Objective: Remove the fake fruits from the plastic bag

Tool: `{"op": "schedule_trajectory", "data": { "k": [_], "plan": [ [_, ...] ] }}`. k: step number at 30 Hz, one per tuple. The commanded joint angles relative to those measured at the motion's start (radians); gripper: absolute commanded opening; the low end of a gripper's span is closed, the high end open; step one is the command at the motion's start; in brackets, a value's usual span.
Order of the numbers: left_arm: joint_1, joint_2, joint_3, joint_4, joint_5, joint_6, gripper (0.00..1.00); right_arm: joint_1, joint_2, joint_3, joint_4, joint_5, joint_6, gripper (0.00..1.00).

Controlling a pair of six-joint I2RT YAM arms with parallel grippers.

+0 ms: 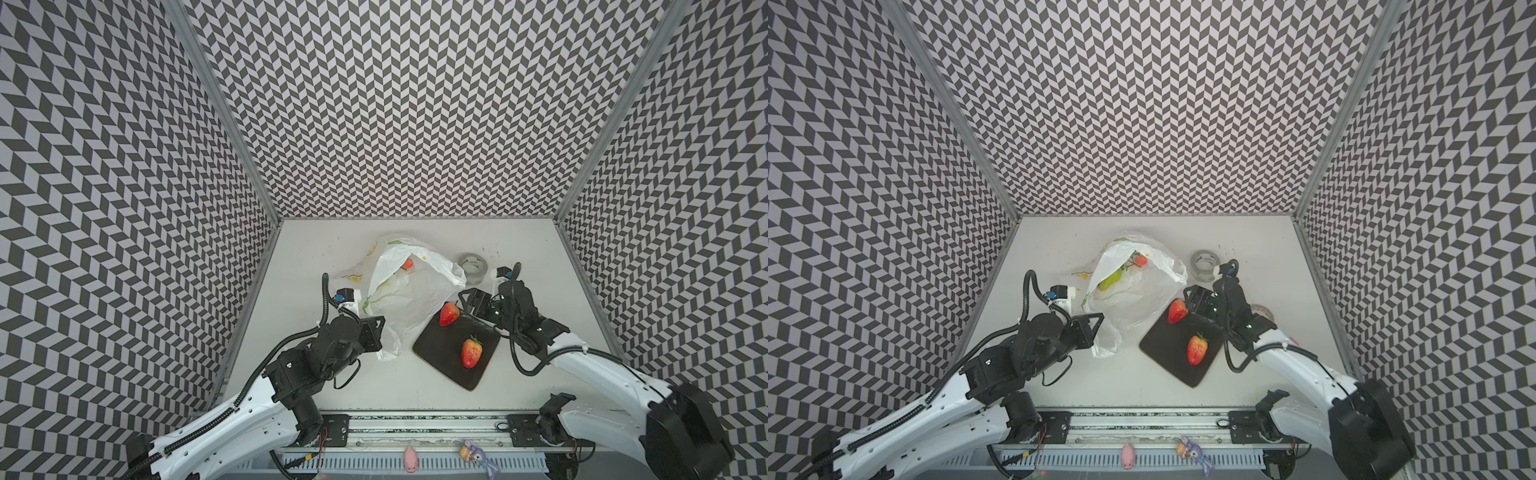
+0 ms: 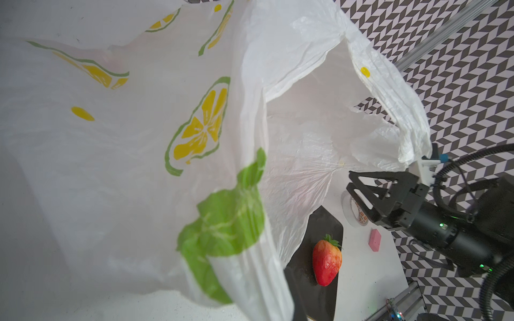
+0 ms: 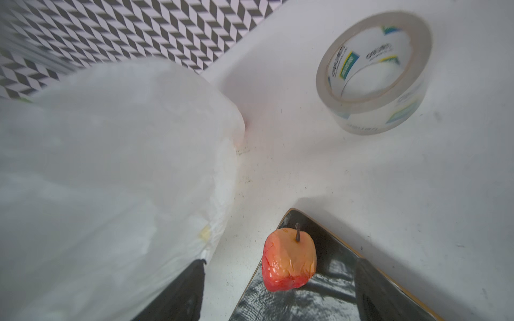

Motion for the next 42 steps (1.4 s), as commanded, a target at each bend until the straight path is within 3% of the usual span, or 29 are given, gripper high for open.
{"op": "schedule_trajectory", "data": {
  "k": [1,5,8,10,14,18,26,32,37,42],
  "plan": [
    [-0.003,-0.003,0.012,-0.004,-0.028,0.005,0.0,-0.008,-0.168,-0.031,-0.108,0.068,0.006,0.77],
    [-0.003,0.002,0.012,-0.001,-0.025,0.008,0.0,-0.006,-0.369,-0.029,-0.156,0.069,-0.029,0.62],
    [-0.003,0.005,0.01,0.006,-0.02,0.01,0.0,0.025,-0.413,0.014,-0.124,-0.049,-0.091,0.55],
    [-0.002,0.011,0.012,0.007,-0.017,0.014,0.0,0.09,-0.38,0.072,-0.112,-0.091,-0.116,0.52],
    [-0.003,0.02,0.017,0.0,-0.015,0.014,0.0,0.384,-0.259,0.168,-0.07,0.083,-0.201,0.51],
    [-0.003,0.01,0.015,-0.014,-0.02,0.006,0.0,0.514,-0.062,0.249,-0.004,0.13,-0.282,0.49],
    [-0.003,-0.014,0.014,-0.069,-0.038,-0.031,0.0,0.53,0.394,0.453,0.085,0.091,-0.311,0.45],
    [-0.003,-0.035,0.018,-0.139,-0.077,-0.094,0.0,0.535,0.682,0.632,0.036,0.224,-0.207,0.43],
    [-0.003,-0.03,0.017,-0.173,-0.081,-0.114,0.0,0.508,0.835,0.707,0.064,0.263,-0.114,0.49],
    [-0.003,-0.005,0.03,-0.209,-0.078,-0.118,0.0,0.414,0.906,0.709,0.169,0.135,0.018,0.56]
  ]
}}
